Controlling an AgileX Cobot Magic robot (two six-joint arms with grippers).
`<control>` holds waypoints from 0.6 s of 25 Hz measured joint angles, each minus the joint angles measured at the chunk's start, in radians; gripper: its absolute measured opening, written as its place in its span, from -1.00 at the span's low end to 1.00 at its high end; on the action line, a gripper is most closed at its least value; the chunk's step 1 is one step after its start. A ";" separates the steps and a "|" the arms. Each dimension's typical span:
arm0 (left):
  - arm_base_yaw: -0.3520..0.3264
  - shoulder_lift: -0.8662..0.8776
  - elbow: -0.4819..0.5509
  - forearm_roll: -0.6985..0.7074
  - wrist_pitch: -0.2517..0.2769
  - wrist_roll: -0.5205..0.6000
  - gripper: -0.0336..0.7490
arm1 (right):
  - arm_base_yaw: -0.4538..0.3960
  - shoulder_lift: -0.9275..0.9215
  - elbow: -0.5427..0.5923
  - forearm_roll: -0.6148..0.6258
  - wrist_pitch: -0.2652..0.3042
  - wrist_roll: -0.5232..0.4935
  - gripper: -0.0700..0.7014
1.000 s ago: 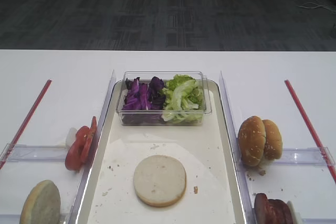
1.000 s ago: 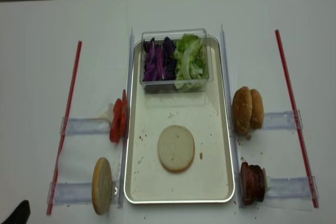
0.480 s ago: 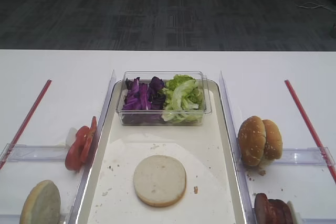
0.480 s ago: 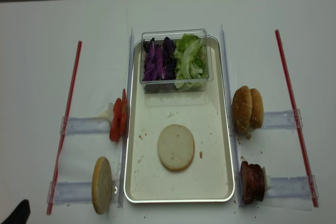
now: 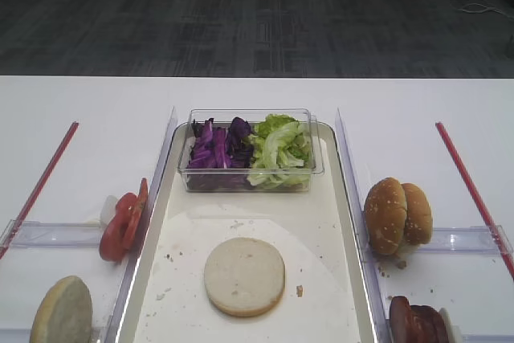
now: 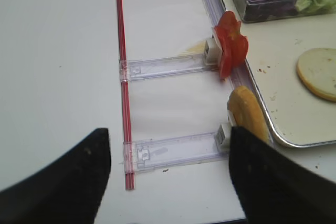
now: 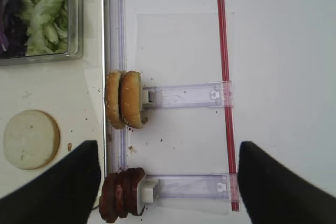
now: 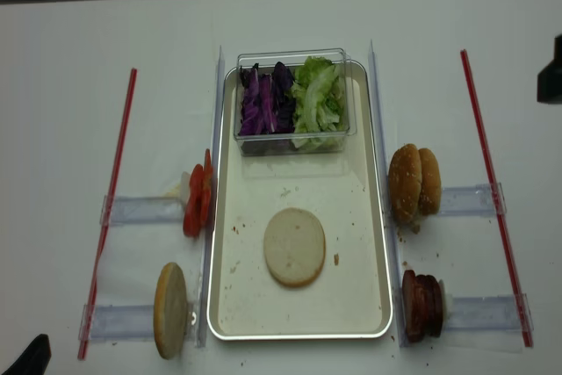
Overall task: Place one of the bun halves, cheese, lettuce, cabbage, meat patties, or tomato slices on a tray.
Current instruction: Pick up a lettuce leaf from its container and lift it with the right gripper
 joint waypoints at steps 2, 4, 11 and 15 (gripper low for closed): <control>0.000 0.000 0.000 0.000 0.000 0.000 0.25 | 0.000 0.077 -0.057 0.000 0.010 0.000 0.62; 0.000 0.000 0.000 0.000 0.000 0.000 0.25 | 0.000 0.143 -0.104 0.000 0.012 0.002 0.62; 0.000 0.000 0.000 0.000 0.000 0.000 0.25 | 0.000 0.268 -0.139 0.000 -0.029 -0.013 0.62; 0.000 0.000 0.000 0.000 0.000 0.000 0.25 | 0.000 0.311 -0.139 0.000 -0.038 -0.015 0.62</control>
